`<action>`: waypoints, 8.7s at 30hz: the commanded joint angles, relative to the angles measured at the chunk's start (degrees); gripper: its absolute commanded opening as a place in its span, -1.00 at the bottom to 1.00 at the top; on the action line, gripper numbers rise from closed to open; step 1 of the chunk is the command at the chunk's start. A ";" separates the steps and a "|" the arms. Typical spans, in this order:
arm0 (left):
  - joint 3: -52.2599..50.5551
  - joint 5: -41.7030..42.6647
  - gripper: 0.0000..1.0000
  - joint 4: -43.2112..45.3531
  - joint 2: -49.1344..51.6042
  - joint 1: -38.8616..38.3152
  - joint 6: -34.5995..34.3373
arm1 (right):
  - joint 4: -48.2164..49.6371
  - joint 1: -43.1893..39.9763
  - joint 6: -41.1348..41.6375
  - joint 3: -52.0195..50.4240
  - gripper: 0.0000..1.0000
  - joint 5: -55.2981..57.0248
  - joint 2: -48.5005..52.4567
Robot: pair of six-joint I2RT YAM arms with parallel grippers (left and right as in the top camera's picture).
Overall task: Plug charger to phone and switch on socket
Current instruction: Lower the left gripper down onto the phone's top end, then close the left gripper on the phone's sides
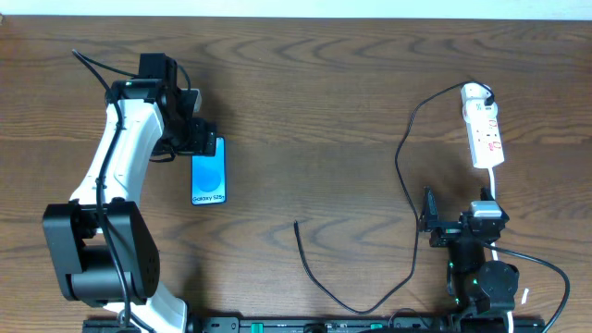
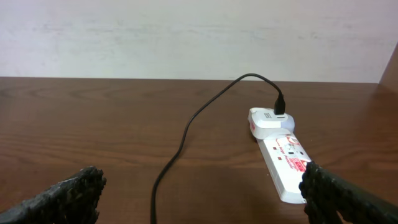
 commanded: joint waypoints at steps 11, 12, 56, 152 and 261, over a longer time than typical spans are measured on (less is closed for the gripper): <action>1.22 -0.28 0.58 0.59 0.39 0.17 -0.55 | -0.22 0.46 -0.26 -0.09 0.99 -0.28 -0.42; 1.22 -0.11 0.79 0.52 0.39 0.13 -0.76 | -0.22 0.46 -0.26 -0.09 0.99 -0.28 -0.42; -10.75 -2.32 0.91 7.91 0.83 -4.00 -7.04 | -0.22 0.46 -0.26 -0.09 0.99 -0.28 -0.42; -17.33 -9.35 0.92 20.33 6.08 -6.91 -9.38 | -0.22 0.46 -0.26 -0.09 0.99 -0.28 -0.42; -17.92 -9.31 -0.85 19.06 6.08 -6.91 -11.06 | -0.22 0.46 -0.26 -0.09 0.99 -0.28 -0.42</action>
